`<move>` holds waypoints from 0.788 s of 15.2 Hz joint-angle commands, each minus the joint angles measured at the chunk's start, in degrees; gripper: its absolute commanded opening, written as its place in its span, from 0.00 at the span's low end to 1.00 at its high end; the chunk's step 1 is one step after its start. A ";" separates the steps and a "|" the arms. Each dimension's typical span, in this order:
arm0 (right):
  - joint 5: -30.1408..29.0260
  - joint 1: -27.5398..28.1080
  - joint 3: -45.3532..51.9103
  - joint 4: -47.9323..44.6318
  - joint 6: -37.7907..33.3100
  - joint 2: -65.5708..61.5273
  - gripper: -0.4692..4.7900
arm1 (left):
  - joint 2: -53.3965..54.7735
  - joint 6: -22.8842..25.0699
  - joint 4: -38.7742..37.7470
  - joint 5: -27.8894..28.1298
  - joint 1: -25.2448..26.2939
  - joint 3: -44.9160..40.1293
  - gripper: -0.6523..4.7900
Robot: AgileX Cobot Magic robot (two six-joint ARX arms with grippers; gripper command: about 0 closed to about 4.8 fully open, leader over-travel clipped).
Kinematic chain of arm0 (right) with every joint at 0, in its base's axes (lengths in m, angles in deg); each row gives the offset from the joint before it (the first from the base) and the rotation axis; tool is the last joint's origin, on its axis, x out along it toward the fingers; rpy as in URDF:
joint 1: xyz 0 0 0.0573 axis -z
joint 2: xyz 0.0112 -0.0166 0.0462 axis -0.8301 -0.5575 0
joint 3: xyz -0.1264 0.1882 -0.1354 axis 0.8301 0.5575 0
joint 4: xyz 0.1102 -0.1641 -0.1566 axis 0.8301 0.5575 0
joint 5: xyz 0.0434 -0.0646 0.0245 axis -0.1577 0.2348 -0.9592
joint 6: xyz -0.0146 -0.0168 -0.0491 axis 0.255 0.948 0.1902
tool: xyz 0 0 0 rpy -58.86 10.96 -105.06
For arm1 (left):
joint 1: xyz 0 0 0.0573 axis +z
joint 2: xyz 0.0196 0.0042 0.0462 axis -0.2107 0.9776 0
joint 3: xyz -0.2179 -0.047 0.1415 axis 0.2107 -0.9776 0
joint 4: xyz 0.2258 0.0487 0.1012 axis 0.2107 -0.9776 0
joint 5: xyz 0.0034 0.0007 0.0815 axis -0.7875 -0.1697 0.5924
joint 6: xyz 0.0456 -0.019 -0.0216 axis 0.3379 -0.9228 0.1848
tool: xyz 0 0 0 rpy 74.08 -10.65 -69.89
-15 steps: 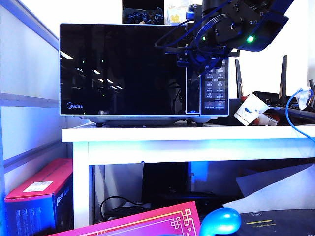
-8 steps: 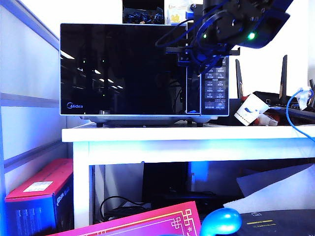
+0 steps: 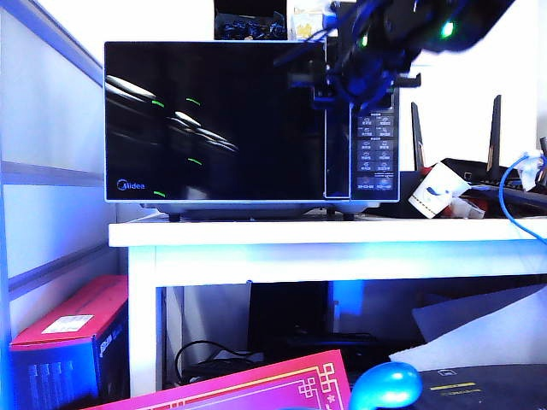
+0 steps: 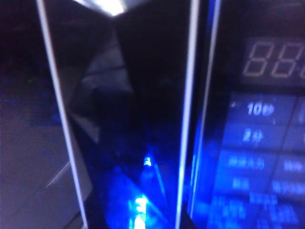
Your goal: Open the microwave door, place the box of snacks from the top of the microwave inside, then close the microwave door.
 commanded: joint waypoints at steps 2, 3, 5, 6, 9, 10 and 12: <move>-3.32 -0.37 -0.61 -2.29 2.01 1.77 0.49 | -0.24 -0.13 0.44 -0.31 -0.02 0.26 0.11; -6.80 -0.35 -0.61 -2.29 2.01 1.77 0.71 | -0.24 -0.13 0.46 -0.33 -0.02 0.26 0.11; -10.21 -0.35 -0.61 -2.29 2.01 1.77 0.75 | -0.24 -0.11 0.44 -0.31 -0.02 0.26 0.11; -11.56 -0.35 -0.61 -2.27 2.01 1.81 0.75 | -0.24 -0.09 0.46 -0.31 -0.02 0.26 0.11; -16.02 -0.20 -0.61 -0.37 2.01 3.19 0.75 | -0.24 -0.11 0.46 -0.31 0.00 0.26 0.11; -16.13 -0.20 -0.63 0.04 2.03 3.80 0.75 | -0.24 -0.11 0.46 -0.31 0.00 0.26 0.11; -16.28 -0.17 -0.66 1.16 2.05 5.40 0.75 | -0.24 -0.09 0.48 -0.31 0.00 0.26 0.11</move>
